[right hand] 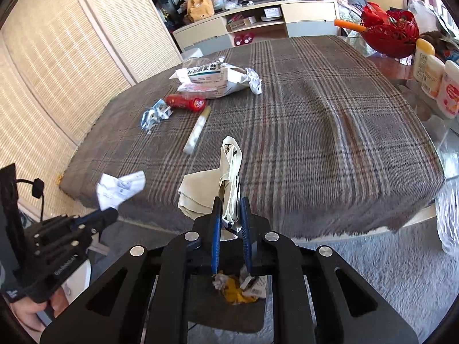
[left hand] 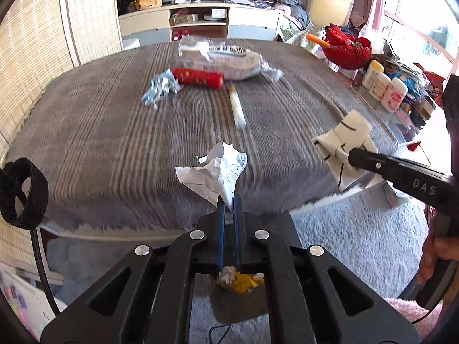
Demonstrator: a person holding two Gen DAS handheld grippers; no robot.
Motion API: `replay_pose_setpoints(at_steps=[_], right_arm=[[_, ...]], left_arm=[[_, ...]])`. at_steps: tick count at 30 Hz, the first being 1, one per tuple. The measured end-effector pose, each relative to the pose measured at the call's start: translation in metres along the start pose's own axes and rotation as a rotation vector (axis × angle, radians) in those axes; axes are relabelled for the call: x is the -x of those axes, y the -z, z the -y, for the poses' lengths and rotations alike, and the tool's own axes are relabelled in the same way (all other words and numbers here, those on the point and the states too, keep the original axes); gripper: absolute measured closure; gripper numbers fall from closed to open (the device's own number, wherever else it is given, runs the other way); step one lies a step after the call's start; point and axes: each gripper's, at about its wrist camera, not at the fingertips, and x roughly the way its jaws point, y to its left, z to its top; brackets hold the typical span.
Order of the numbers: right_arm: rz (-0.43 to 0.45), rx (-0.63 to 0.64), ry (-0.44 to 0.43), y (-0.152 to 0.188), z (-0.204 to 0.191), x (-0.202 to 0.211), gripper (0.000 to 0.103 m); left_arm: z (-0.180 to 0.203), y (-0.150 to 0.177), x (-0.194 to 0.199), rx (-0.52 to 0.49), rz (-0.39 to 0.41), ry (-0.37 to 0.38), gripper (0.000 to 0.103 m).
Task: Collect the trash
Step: 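Carry both items to the grey bin and open both tools to drop them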
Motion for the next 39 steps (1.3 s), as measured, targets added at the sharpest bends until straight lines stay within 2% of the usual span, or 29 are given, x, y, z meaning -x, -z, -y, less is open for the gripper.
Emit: replay_pose_setpoints(at_steps=[3, 11, 19, 23, 29, 39], right_arm=[[-0.008, 0.026, 0.017, 0.016, -0.007, 0.003, 0.088], [-0.082, -0.023, -0.002, 0.055, -0.003, -0.017, 0.088], [-0.189, -0.091, 0.018, 0.100, 0.011, -0.060, 0.088], [-0.231, -0.138, 0.003, 0.120, 0.024, -0.082, 0.088], [-0.272, -0.111, 0.023, 0.133, 0.019, -0.100, 0.088], [-0.270, -0.106, 0.009, 0.129, 0.009, -0.103, 0.086]], left_arm=[[0.006, 0.019, 0.001, -0.002, -0.018, 0.008, 0.099], [0.019, 0.062, -0.008, 0.029, -0.063, 0.030, 0.099], [0.026, 0.099, -0.041, 0.087, -0.113, 0.047, 0.099], [0.024, 0.121, -0.069, 0.108, -0.170, 0.047, 0.099], [0.021, 0.142, -0.099, 0.090, -0.240, 0.036, 0.099], [0.017, 0.143, -0.103, 0.083, -0.243, 0.036, 0.098]])
